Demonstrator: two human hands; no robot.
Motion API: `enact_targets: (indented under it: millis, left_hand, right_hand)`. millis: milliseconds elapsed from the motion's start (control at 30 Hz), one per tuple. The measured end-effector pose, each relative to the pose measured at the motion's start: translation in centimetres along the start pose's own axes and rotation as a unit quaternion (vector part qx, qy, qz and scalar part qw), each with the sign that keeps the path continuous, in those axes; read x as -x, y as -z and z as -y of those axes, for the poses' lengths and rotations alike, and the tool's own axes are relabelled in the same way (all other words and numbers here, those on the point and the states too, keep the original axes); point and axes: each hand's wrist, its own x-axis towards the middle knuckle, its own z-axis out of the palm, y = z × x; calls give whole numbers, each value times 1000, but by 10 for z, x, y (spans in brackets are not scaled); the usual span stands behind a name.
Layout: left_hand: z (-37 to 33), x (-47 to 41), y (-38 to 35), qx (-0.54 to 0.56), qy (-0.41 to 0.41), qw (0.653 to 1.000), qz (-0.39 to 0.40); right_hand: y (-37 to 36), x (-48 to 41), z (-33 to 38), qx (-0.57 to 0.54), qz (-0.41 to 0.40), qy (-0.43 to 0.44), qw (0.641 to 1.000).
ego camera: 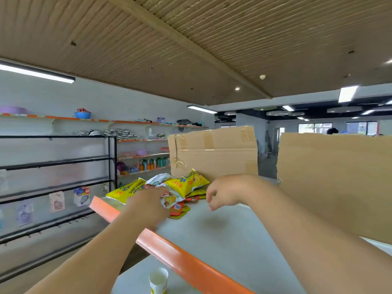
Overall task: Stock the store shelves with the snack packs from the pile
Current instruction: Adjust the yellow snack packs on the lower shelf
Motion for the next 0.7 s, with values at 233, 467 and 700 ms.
enact_targets:
  millis: [233, 467, 700]
  left_hand:
    - [39, -42, -26, 4, -7, 999, -37]
    - [59, -43, -18, 125, -97, 979, -126]
    - [0, -44, -16, 183, -346, 918, -63]
  right_hand:
    - [-8, -49, 17, -25, 7, -38, 999]
    - [-16, -51, 5, -77, -65, -59, 993]
    - [-4, -34, -21, -157, -296, -123, 934]
